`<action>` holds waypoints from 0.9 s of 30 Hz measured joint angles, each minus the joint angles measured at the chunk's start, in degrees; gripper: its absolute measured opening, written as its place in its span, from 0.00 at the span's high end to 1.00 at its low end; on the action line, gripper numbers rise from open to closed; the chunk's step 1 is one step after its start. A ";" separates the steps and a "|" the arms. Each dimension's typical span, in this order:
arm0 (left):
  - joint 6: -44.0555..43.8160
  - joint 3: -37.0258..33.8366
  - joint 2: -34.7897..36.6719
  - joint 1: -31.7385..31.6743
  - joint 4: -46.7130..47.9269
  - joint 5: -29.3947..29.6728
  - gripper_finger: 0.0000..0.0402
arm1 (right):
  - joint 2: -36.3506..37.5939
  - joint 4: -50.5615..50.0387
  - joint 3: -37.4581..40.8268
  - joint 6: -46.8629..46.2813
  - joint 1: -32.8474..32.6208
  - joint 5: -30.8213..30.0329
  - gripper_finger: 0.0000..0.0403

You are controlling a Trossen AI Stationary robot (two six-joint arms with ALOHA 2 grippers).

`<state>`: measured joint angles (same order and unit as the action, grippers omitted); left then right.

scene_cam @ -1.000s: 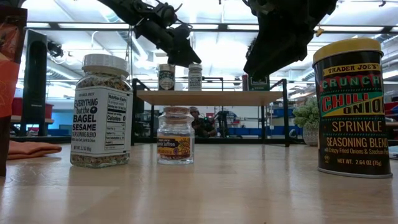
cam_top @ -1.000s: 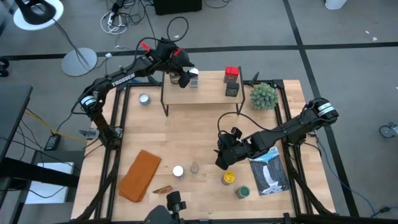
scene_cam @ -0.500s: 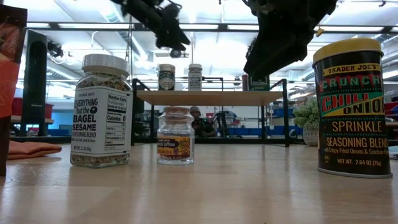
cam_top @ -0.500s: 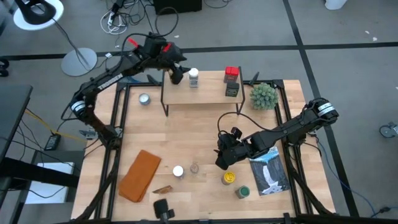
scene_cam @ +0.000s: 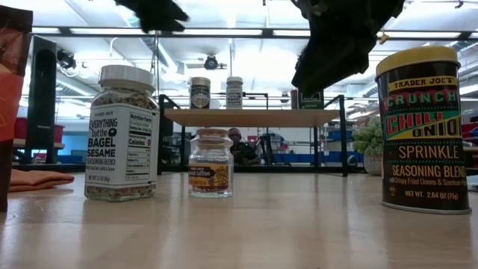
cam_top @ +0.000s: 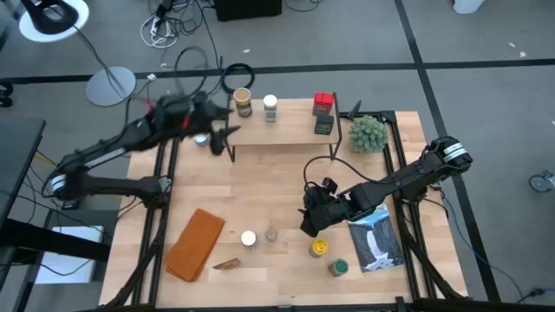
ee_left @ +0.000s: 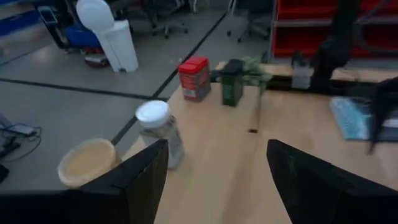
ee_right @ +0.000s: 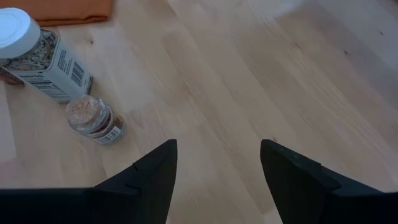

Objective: Shelf spices
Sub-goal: Put the white seasoning bottle on the shelf

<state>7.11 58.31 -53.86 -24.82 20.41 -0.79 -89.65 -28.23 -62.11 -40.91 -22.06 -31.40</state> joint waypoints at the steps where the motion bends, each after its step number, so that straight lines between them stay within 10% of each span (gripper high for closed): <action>1: -0.56 -2.34 2.96 1.80 -0.34 1.44 0.31 | 0.00 0.41 0.00 0.02 0.00 0.00 0.43; 11: -9.11 -19.80 22.16 16.20 -1.77 7.29 0.31 | 0.00 4.33 0.00 0.28 0.00 0.00 0.43; 27: -25.24 -32.57 21.39 18.18 -10.15 3.55 0.31 | 0.00 5.94 0.00 -0.54 0.00 0.00 0.43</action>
<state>-18.13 25.74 -32.46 -6.63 10.26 2.76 -89.65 -22.29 -62.11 -41.44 -22.06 -31.40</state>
